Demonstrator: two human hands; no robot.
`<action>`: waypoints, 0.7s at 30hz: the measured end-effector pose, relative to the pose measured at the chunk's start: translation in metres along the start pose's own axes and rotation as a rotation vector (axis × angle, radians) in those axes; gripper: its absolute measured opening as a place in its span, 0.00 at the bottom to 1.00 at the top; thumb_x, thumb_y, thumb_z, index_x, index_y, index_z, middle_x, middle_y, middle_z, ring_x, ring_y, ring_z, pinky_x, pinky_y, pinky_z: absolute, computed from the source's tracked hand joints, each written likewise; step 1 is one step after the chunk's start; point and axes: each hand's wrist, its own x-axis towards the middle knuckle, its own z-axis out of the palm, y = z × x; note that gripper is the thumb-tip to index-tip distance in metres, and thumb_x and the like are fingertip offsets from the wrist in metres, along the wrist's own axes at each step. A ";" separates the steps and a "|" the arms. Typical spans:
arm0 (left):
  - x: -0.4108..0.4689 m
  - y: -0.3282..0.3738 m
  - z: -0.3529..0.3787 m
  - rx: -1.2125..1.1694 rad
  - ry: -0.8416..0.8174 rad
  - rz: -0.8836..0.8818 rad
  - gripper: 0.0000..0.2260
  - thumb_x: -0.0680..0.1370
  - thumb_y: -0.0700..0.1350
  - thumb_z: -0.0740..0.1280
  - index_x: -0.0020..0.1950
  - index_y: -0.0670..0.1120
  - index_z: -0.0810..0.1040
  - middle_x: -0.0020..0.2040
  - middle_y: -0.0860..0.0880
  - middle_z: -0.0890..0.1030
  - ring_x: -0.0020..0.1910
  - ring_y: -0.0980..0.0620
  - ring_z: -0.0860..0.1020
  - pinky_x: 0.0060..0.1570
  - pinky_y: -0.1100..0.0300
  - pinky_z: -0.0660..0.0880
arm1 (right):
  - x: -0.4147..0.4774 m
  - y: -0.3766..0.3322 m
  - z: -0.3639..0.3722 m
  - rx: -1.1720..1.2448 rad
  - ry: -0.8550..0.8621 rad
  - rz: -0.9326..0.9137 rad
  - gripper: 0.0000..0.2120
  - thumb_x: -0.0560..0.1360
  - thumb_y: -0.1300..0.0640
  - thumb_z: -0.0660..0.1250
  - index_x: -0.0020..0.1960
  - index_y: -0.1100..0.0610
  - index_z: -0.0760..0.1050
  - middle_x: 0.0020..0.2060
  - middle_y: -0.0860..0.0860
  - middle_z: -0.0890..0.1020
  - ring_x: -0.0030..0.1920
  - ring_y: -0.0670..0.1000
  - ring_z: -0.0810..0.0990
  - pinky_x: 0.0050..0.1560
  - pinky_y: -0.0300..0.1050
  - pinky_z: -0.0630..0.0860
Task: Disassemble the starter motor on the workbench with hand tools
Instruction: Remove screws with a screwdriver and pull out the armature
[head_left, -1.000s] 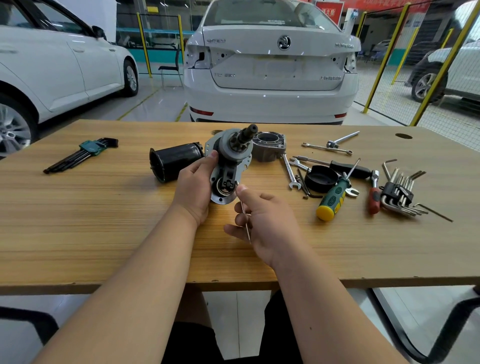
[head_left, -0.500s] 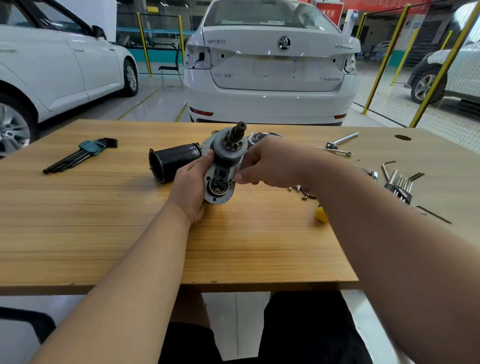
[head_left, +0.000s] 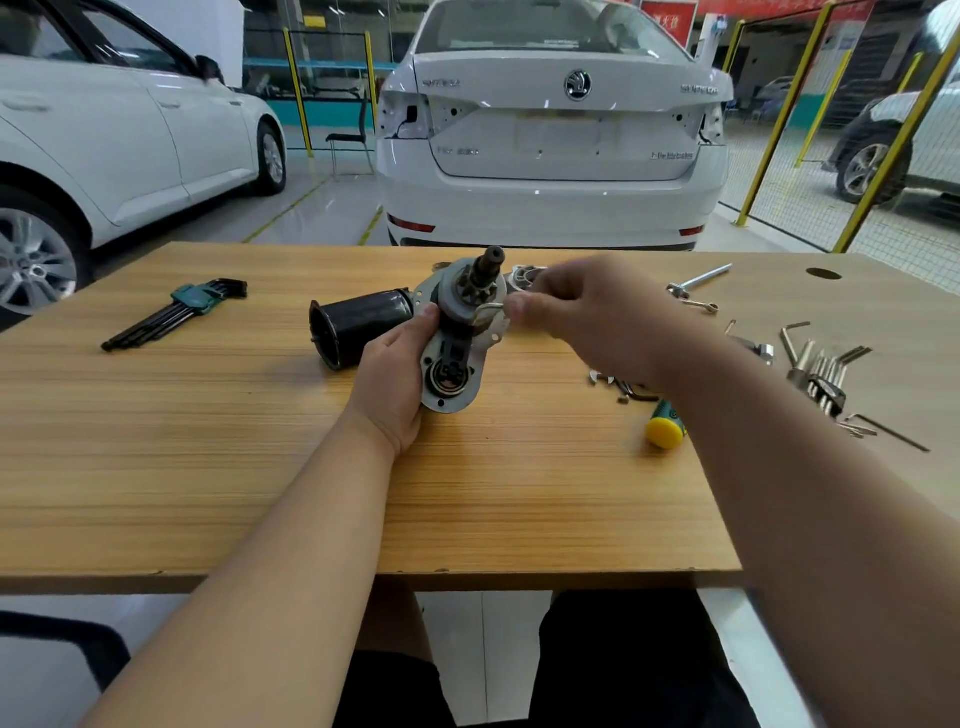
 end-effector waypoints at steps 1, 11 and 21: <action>0.000 0.000 0.000 -0.005 0.006 -0.002 0.14 0.82 0.49 0.60 0.54 0.44 0.82 0.53 0.40 0.84 0.53 0.44 0.82 0.53 0.52 0.77 | -0.007 0.002 0.007 0.051 0.017 0.026 0.16 0.78 0.45 0.64 0.35 0.52 0.74 0.21 0.41 0.72 0.22 0.41 0.66 0.22 0.32 0.64; 0.004 -0.003 -0.002 -0.135 0.043 -0.021 0.13 0.81 0.51 0.62 0.49 0.46 0.83 0.48 0.45 0.85 0.48 0.50 0.83 0.50 0.54 0.76 | -0.047 0.009 0.085 0.652 0.067 0.411 0.10 0.80 0.52 0.61 0.43 0.53 0.76 0.25 0.44 0.74 0.26 0.45 0.68 0.33 0.45 0.67; 0.006 -0.006 -0.004 -0.109 0.023 -0.008 0.13 0.81 0.51 0.62 0.50 0.47 0.83 0.48 0.46 0.85 0.48 0.50 0.83 0.49 0.54 0.75 | -0.050 0.003 0.103 0.801 0.131 0.439 0.10 0.79 0.52 0.62 0.42 0.54 0.76 0.25 0.45 0.73 0.26 0.46 0.68 0.34 0.47 0.66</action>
